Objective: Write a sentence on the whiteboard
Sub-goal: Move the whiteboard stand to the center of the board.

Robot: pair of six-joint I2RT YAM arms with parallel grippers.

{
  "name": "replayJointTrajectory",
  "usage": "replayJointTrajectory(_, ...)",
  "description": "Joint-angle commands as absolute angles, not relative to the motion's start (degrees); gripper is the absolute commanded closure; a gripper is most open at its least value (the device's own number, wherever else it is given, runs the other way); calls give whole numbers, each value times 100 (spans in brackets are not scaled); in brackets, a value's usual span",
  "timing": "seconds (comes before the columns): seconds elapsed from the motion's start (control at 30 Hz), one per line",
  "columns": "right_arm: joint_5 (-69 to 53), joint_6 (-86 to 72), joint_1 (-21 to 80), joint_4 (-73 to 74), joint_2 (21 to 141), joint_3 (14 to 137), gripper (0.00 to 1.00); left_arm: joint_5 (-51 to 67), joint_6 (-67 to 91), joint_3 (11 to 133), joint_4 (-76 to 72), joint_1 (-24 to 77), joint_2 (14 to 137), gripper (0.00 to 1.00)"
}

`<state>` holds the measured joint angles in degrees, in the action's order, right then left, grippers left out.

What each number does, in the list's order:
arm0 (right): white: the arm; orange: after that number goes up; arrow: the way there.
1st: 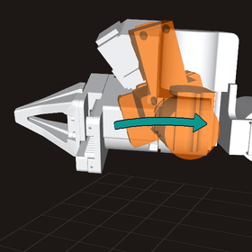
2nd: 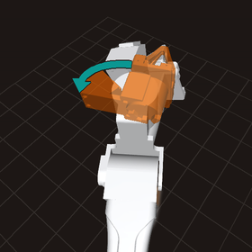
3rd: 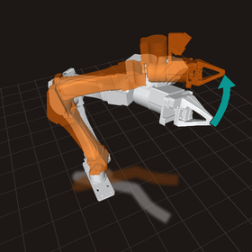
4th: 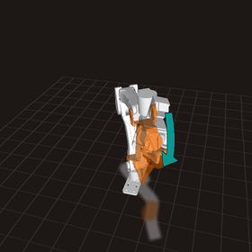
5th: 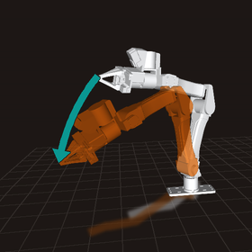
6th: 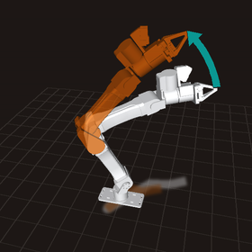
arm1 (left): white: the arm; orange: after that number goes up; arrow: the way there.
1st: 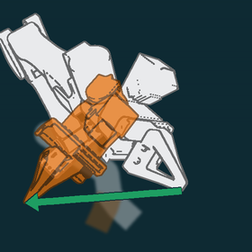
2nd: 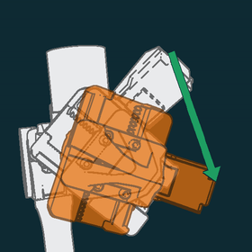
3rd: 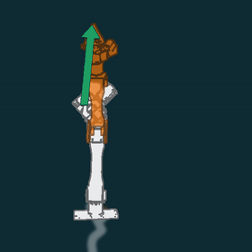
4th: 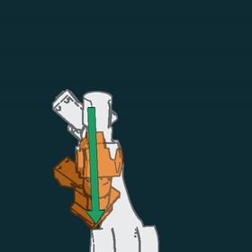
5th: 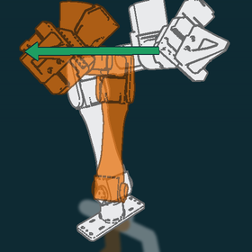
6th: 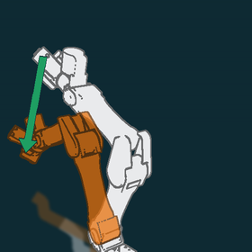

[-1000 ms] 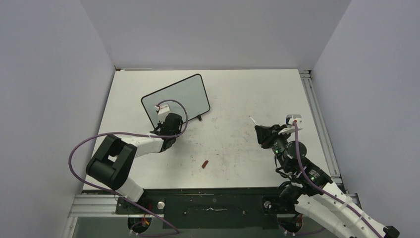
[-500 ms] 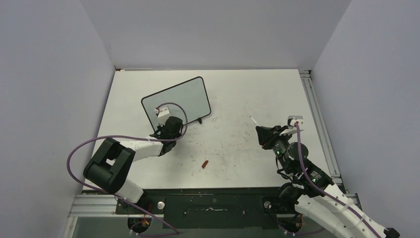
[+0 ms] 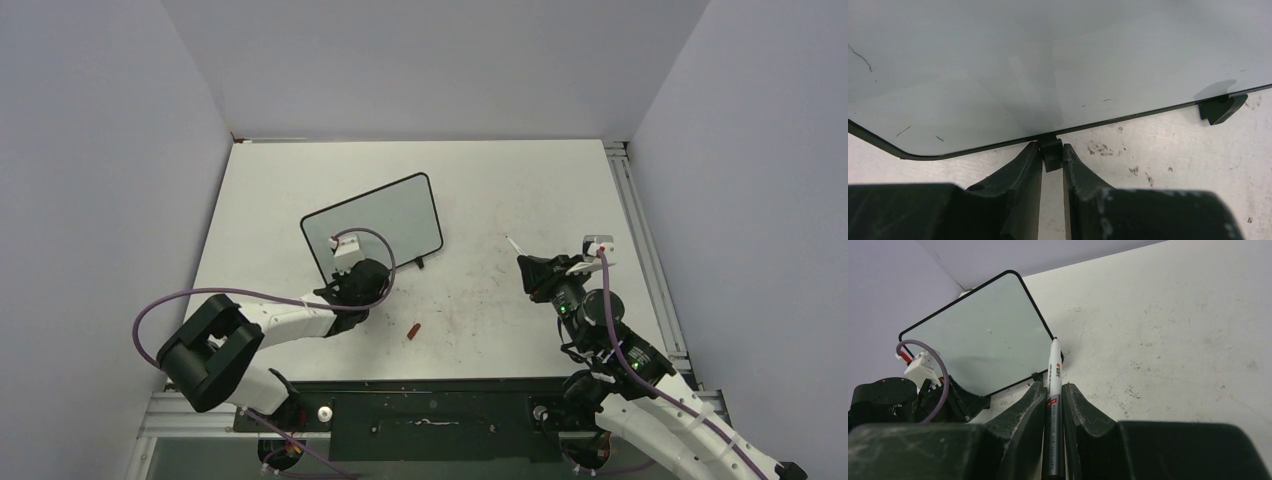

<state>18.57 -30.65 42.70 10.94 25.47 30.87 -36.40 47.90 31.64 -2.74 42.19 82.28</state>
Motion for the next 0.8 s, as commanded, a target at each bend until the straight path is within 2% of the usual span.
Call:
replayJointTrajectory(0.0,1838,-3101,4252,909,2413,3052,95,-3808,5207,3157,-57,4565,7879,100)
replayJointTrajectory(0.57,1837,-3158,4251,967,2338,2999,95,-3964,5897,3195,743,5530,7762,100)
replayJointTrajectory(0.63,1827,-3164,4250,973,2331,3006,95,-3968,5921,3258,808,5601,7774,95)
replayJointTrajectory(0.77,1837,-3173,4249,987,2335,3014,95,-3992,6072,3345,924,5765,7779,73)
